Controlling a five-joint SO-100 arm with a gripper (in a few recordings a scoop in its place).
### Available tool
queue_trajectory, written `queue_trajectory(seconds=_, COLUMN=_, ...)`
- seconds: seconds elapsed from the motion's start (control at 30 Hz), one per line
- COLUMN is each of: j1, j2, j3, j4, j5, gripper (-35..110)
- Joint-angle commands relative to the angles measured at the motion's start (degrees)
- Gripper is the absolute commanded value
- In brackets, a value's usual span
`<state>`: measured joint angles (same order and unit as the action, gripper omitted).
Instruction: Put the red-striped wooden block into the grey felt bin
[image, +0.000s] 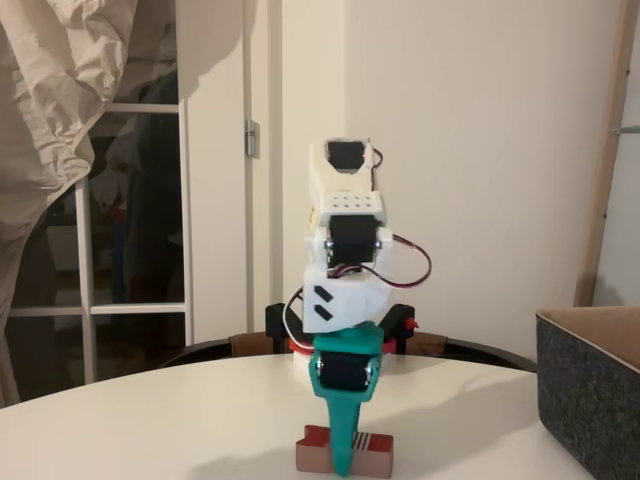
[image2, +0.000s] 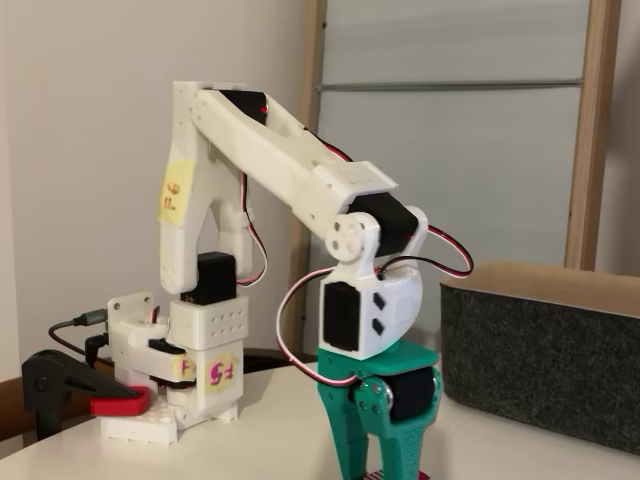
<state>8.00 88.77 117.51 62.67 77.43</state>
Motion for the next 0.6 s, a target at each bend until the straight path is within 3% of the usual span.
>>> queue_trajectory(seconds=0.0, j1=1.3, j2=5.6, j3=0.2, j4=0.4, j5=1.5, gripper=12)
queue_trajectory(seconds=0.4, j1=2.7, j2=15.4, j3=0.2, j4=0.6, j5=2.4, gripper=10)
queue_trajectory(seconds=0.57, j1=2.7, j2=15.2, j3=0.5, j4=0.6, j5=1.7, gripper=16)
